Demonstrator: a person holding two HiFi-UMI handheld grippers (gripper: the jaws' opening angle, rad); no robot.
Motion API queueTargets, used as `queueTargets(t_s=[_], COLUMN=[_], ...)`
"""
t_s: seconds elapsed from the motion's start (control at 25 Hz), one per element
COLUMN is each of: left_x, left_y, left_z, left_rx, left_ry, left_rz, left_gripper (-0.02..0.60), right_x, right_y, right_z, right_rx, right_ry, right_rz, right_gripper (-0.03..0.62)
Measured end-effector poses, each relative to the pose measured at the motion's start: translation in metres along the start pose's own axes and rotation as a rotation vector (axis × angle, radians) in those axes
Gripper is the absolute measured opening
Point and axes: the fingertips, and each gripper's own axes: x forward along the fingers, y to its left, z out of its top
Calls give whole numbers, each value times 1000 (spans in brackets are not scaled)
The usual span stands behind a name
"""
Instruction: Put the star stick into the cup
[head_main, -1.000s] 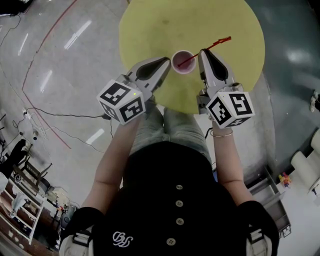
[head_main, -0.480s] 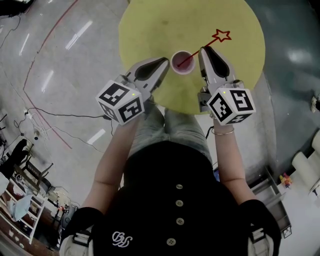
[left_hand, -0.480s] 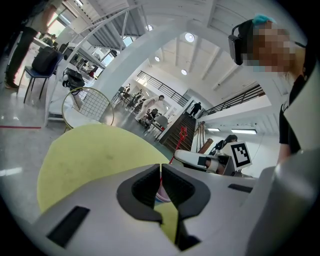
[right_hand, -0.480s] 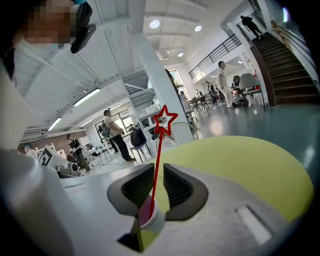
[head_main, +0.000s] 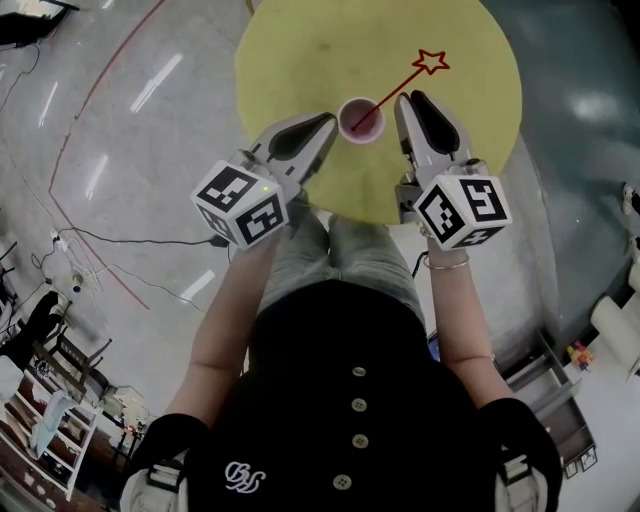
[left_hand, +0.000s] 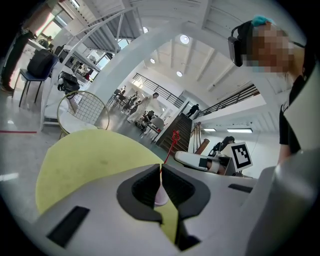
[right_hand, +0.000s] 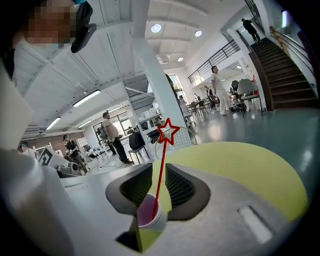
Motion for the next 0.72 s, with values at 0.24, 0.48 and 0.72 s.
queueTargets(t_s=[0.24, 0.48, 0.72], left_x=[-7, -16, -29], left_y=[-15, -42, -63], left_z=[5, 16, 29], left_rx=[26, 81, 159], left_ry=[-16, -28, -33], left_rz=[-29, -91, -143], left_gripper=[18, 18, 18], right_x=[-20, -43, -57], right_y=[10, 28, 61], right_z=[6, 17, 27], right_rx=[-1, -8, -20], right_ry=[-47, -97, -141], right_rz=[-33, -59, -27], right_gripper=[71, 71, 71])
